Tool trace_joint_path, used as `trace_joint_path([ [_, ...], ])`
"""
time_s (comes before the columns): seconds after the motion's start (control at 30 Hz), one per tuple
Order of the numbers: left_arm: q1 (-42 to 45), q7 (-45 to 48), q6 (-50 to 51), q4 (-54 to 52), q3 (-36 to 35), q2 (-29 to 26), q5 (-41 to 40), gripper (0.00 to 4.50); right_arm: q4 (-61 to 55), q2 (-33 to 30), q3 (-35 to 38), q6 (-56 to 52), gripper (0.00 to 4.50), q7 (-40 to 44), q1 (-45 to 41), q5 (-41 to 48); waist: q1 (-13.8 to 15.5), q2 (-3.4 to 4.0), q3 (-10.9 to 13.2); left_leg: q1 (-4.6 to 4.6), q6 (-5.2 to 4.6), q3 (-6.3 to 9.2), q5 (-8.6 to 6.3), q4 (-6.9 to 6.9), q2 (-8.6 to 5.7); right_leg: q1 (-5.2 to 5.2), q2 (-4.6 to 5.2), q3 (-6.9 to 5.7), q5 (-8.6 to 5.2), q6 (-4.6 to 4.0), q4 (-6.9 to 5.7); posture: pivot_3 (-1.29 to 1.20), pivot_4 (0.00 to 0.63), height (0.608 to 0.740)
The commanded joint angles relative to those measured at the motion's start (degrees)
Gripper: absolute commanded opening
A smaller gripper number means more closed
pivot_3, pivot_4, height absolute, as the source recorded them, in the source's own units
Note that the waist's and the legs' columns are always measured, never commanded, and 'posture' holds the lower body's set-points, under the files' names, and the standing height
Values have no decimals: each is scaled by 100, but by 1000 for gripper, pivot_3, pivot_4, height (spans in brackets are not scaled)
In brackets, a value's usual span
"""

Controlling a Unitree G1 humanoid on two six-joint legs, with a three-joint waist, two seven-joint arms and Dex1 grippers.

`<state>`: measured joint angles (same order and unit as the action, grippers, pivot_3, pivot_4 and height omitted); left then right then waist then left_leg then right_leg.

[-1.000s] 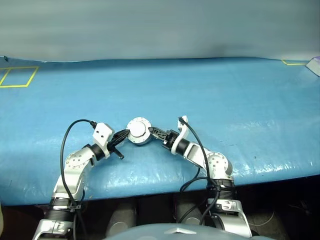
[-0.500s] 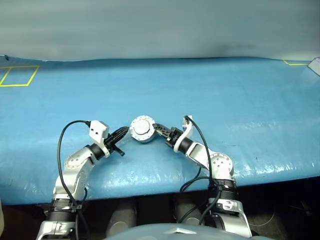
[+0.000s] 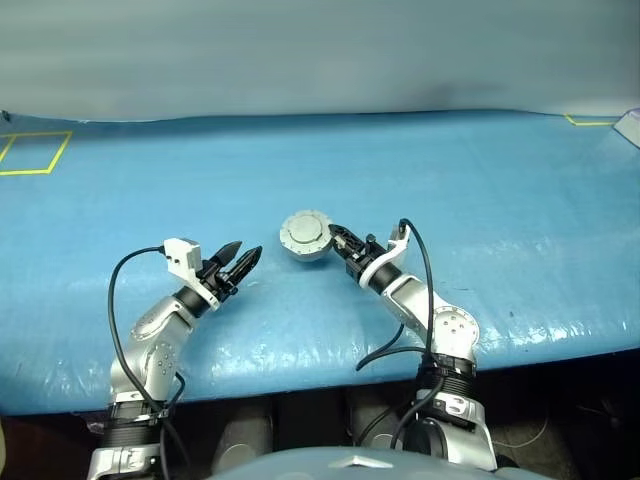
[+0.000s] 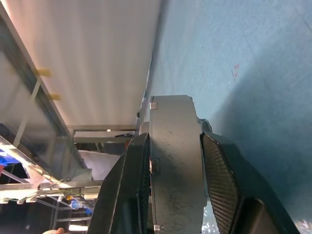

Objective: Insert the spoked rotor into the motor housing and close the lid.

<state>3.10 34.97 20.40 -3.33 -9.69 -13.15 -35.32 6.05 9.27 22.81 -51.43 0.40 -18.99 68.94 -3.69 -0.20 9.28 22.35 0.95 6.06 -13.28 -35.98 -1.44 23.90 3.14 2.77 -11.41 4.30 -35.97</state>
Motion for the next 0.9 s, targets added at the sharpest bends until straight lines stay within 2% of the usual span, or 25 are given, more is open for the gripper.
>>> trace_joint_path([
  [0.03,60,-115,289,-413,-214,197,-640,4226,-471,577,-147,200,1283,-18,-250,541,-1,0,0,6,0,4,0,-3,0,2,0,-3,1,1,1,0,150,740],
  [0.07,57,-167,345,-423,-252,247,-721,4451,-503,583,-181,240,1283,-49,-259,616,-3,0,0,9,0,6,0,-4,-1,3,0,-4,1,2,3,0,150,740],
  [0.2,70,-434,690,-450,-393,427,-1168,4451,-677,549,-406,282,1283,-159,-282,866,-8,1,1,12,0,8,0,-5,-1,6,-3,-4,2,1,2,0,150,740],
  [0.3,118,-511,1347,-468,-584,544,-2088,4451,-830,555,-596,288,1283,-261,-280,1027,-10,1,1,16,0,13,0,-5,-1,8,-5,-5,2,1,2,0,150,740],
  [0.4,158,-650,1761,-461,-657,575,-2575,4451,-927,534,-777,304,1283,-315,-267,1146,-10,1,1,19,0,18,0,-6,-1,8,-5,-8,1,1,3,0,150,740],
  [0.63,253,-706,2141,-439,-606,752,-3130,4451,-949,430,-1277,201,1283,-271,-125,1053,-5,1,1,19,1,18,1,-8,-2,8,-6,-7,12,-17,3,0,150,740],
  [0.9,295,-916,1974,-510,-761,873,-3265,4451,-949,304,-1432,117,1283,-139,-92,983,-3,1,0,20,1,19,1,-8,-2,8,-9,-6,13,-22,4,0,150,740],
])
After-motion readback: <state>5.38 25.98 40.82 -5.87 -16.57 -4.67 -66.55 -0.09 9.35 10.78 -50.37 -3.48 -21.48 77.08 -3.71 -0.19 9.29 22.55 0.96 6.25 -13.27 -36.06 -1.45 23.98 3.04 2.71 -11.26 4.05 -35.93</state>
